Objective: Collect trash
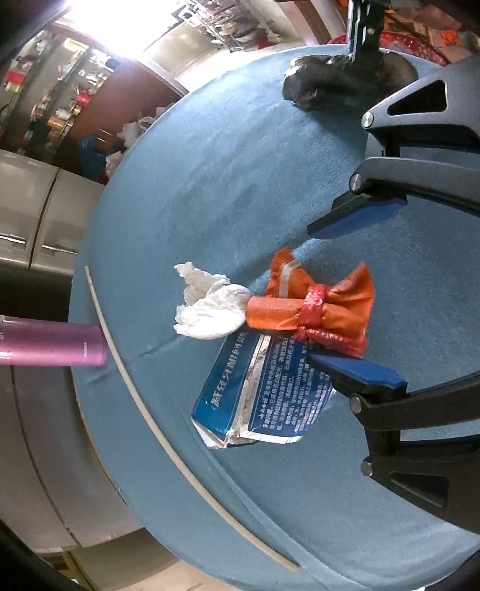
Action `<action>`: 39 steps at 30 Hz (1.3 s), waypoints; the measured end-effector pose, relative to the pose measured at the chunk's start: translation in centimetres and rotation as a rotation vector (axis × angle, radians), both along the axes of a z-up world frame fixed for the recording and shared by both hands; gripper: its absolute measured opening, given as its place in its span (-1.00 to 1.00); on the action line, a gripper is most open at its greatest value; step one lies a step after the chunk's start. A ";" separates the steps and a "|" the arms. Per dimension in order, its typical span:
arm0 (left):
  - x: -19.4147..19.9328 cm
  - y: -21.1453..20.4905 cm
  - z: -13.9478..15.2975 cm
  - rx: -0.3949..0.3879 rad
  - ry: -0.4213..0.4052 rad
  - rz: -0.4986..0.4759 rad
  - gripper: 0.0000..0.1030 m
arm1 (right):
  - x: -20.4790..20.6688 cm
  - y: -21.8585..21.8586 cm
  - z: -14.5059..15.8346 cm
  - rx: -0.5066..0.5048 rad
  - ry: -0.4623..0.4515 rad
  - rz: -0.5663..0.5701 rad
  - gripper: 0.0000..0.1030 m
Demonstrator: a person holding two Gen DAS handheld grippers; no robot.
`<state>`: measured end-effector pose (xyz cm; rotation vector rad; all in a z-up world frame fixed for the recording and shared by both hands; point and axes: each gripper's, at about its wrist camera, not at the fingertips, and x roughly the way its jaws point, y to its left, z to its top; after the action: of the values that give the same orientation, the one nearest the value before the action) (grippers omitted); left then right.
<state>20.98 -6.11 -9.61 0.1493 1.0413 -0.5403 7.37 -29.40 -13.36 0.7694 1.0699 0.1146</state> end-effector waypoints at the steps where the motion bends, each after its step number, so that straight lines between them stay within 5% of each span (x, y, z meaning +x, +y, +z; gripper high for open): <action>1: 0.0 0.0 -0.1 -0.007 0.001 -0.002 0.13 | -0.5 -0.3 0.0 0.009 -0.008 -0.013 0.19; 4: 0.2 0.0 -0.8 -0.035 0.058 -0.018 -0.47 | -1.6 -1.0 -0.1 0.043 -0.027 -0.042 0.21; 19: -6.4 4.0 -0.2 -0.131 0.121 0.012 -0.50 | -2.9 -0.6 -0.3 0.076 -0.032 -0.109 0.22; 24: -9.1 5.2 0.8 -0.130 0.087 0.048 -0.50 | -2.6 1.0 0.2 -0.016 -0.074 -0.077 0.22; 27: -10.6 5.8 1.7 -0.131 0.060 0.057 -0.50 | -3.2 2.1 1.0 -0.105 -0.097 -0.049 -0.07; 39: -14.0 7.0 5.0 -0.134 -0.031 0.075 -0.50 | -7.4 3.4 4.5 -0.189 -0.187 -0.026 -0.18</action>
<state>6.95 0.85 -4.63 0.0000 0.9733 -0.5362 0.00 -25.96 -8.88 0.5893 0.8790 0.0610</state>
